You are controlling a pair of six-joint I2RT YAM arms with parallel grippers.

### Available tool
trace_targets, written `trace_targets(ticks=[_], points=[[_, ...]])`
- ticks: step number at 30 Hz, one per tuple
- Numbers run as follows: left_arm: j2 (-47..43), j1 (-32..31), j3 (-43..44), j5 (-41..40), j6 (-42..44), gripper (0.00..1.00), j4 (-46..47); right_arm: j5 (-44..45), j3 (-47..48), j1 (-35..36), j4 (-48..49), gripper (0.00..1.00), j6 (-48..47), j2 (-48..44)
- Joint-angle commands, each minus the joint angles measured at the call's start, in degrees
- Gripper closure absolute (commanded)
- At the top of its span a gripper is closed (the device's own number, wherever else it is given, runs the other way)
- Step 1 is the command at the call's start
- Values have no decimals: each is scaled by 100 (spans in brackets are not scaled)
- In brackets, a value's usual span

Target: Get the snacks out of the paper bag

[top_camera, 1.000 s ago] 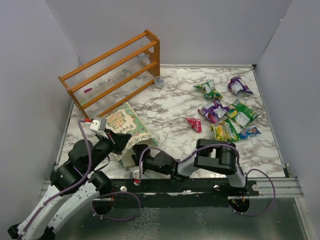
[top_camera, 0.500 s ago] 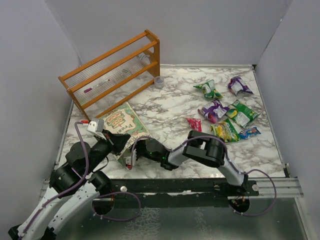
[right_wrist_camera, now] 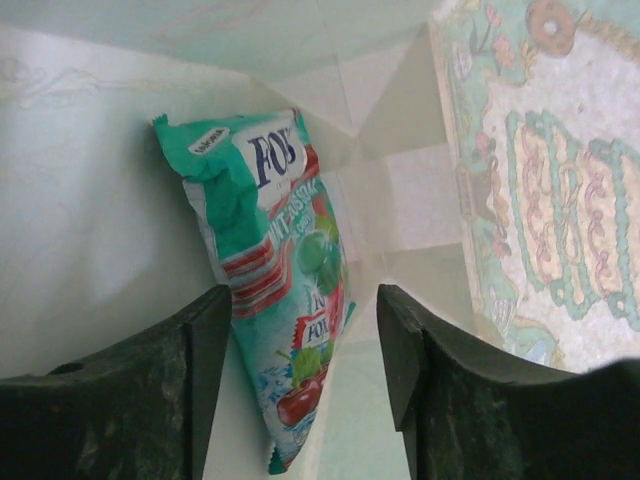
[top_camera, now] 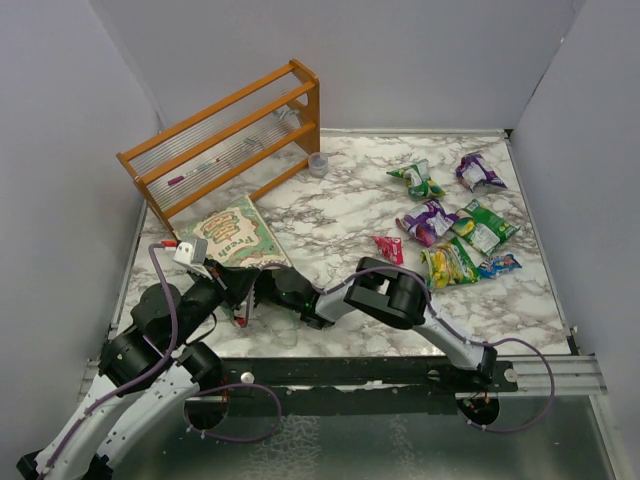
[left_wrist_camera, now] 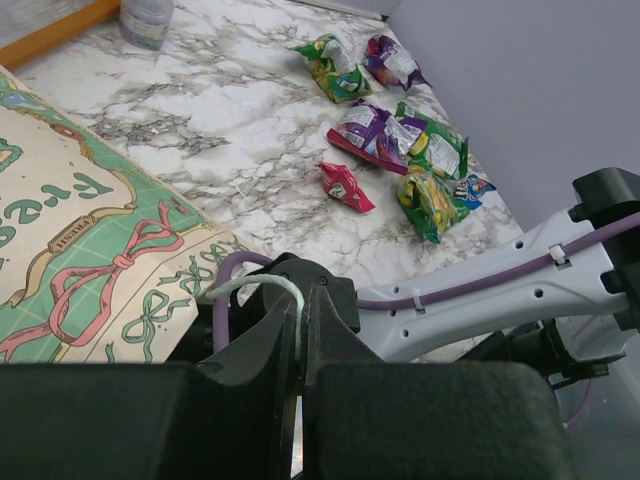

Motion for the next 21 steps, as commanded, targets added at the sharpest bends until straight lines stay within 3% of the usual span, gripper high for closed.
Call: trace_targets(ticks=[1,9,12,15,21], points=[[-93,23,57,112,54,96,122,-60,291,-200,-337,42,97,519],[-93,28,52,99,51,97,127,-246,614,-388,-666,56,320,535],[-88,28,52,88,54,96,122,-334,523,-396,-503,81,273,516],[-84,31,57,71,54,97,120,-325,373,-392,-271,92,215,458],[-51,28,57,51,54,96,115,-149,-354,-290,173,99,586,-212]])
